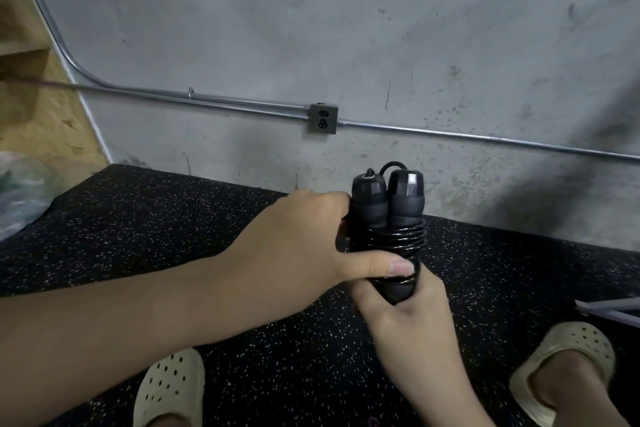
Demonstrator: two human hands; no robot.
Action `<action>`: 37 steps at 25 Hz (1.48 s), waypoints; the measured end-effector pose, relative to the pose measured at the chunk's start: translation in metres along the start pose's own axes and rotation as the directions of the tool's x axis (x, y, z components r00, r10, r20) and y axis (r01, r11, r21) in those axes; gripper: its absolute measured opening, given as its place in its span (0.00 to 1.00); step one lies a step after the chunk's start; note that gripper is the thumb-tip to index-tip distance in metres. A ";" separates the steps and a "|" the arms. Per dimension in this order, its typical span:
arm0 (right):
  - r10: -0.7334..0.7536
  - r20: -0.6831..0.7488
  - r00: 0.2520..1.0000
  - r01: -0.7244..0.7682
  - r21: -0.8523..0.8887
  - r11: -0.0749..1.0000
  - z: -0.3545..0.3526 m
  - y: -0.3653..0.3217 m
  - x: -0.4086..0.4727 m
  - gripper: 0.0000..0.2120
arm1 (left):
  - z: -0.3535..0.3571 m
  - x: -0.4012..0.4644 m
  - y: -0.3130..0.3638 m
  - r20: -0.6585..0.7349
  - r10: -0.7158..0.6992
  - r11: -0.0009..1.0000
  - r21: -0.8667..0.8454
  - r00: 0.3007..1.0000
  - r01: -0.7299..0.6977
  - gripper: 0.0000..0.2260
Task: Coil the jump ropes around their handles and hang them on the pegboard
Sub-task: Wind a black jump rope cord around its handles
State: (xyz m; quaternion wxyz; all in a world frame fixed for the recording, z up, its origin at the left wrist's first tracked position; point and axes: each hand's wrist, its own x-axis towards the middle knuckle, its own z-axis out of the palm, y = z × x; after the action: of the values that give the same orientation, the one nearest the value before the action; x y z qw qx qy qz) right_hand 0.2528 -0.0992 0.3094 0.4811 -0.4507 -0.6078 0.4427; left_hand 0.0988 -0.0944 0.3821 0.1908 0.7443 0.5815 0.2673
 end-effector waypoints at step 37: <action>0.060 0.434 0.899 -0.183 0.248 0.951 -0.027 -0.012 0.007 0.09 | 0.008 0.007 -0.003 0.186 0.131 0.972 -0.219 0.974 -0.089 0.23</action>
State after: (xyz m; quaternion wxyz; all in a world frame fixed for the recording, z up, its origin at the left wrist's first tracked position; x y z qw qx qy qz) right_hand 0.2769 -0.0919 0.3261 0.3691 -0.3085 -0.5980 0.6411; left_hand 0.1027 -0.0865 0.3754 0.3099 0.7745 0.4856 0.2614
